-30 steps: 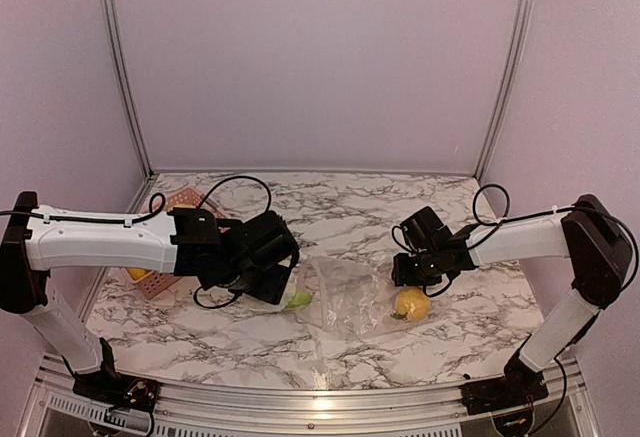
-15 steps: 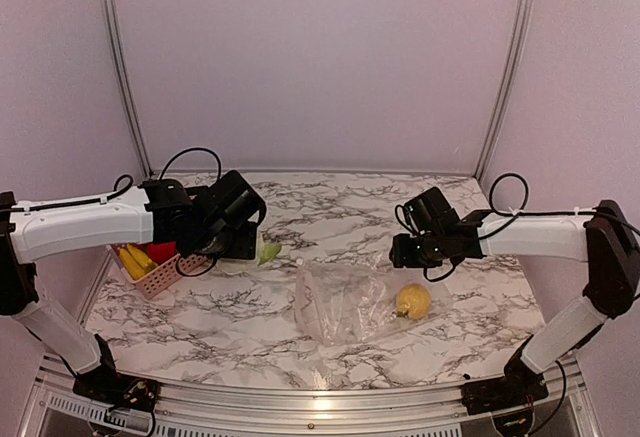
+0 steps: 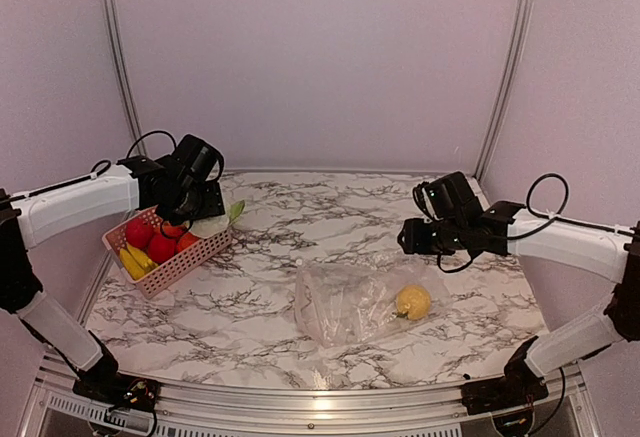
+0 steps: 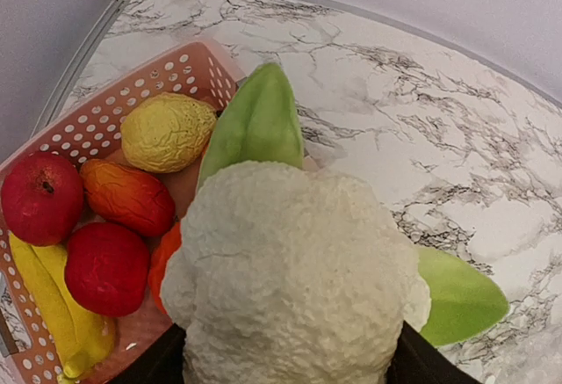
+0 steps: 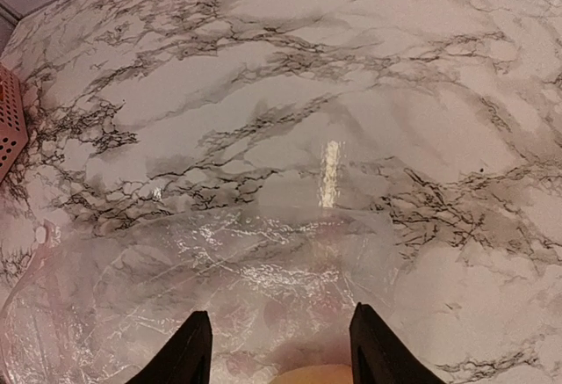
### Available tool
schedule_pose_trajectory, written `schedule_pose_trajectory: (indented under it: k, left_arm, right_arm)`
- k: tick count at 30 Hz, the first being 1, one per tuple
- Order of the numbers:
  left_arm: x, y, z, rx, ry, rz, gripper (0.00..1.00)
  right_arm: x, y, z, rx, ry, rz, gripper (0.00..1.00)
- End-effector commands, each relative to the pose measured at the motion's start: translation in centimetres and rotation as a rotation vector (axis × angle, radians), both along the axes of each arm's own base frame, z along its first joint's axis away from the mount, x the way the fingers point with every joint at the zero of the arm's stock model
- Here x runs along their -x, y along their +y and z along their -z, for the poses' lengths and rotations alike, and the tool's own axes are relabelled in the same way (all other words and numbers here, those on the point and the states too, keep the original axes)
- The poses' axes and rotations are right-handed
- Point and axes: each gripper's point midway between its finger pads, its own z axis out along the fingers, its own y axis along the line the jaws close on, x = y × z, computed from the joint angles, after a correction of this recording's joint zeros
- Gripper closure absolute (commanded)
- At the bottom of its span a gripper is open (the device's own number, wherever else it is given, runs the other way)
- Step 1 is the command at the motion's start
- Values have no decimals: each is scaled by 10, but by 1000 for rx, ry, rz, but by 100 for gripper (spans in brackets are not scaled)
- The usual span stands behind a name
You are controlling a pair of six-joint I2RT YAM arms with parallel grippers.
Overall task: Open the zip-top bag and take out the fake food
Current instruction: Place the fake vegetable in the bin.
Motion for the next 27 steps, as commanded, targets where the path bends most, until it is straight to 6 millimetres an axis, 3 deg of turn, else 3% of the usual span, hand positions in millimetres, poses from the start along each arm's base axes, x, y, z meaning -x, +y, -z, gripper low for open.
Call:
schedule_pose_trajectory:
  k: [1, 7, 11, 14, 18, 21, 27]
  left_arm:
    - [-37, 11, -11, 79, -58, -39, 28]
    - [-62, 47, 11, 79, -27, -123, 28]
    - [-73, 59, 22, 84, -13, -134, 27]
    - [-77, 64, 29, 76, -1, -141, 18]
    - [-75, 73, 32, 56, -3, -165, 2]
    - [-72, 78, 32, 44, -6, -175, 1]
    - [-61, 86, 12, 38, -46, -187, 1]
  right_arm:
    - [5, -5, -26, 2, -45, 1, 48]
    - [11, -12, -40, -8, -67, 11, 47]
    - [15, -16, -44, -13, -75, 14, 47]
    - [16, -18, -47, -15, -85, 20, 47]
    - [17, -19, -48, -13, -86, 24, 47]
    - [17, -21, -47, -6, -85, 29, 47]
    - [18, -24, -47, 0, -89, 36, 47]
